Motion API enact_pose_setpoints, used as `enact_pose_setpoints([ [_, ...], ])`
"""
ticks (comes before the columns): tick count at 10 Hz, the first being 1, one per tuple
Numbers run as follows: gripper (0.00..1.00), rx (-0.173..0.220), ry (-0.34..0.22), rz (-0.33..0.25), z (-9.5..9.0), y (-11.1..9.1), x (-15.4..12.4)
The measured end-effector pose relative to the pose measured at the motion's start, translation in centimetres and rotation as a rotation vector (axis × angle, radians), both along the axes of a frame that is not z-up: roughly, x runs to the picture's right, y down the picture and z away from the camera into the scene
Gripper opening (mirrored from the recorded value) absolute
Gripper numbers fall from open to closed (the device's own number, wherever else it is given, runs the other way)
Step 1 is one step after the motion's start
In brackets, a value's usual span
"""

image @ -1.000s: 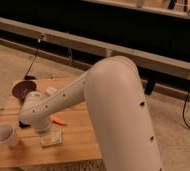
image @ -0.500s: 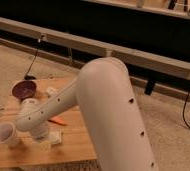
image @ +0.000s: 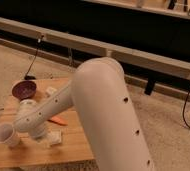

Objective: Place the white sponge in the ceramic cup

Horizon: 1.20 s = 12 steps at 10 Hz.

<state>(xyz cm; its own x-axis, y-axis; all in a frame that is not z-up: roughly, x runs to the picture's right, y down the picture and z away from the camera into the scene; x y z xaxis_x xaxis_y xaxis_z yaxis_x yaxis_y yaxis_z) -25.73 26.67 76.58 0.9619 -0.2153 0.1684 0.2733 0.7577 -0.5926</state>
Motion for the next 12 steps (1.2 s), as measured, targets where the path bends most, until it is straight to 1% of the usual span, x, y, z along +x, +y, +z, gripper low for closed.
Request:
enact_pose_setpoints([
  [3, 0.65, 0.039, -0.002, 0.004, 0.5, -0.8, -0.2],
  [8, 0.65, 0.042, 0.017, -0.011, 1.0, 0.0, -0.3],
  [10, 0.65, 0.045, 0.023, -0.005, 1.3, -0.1, -0.7],
  [11, 0.63, 0.049, 0.025, 0.002, 1.5, -0.3, -0.9],
  [12, 0.58, 0.05, 0.026, 0.007, 1.6, -0.4, -1.0],
])
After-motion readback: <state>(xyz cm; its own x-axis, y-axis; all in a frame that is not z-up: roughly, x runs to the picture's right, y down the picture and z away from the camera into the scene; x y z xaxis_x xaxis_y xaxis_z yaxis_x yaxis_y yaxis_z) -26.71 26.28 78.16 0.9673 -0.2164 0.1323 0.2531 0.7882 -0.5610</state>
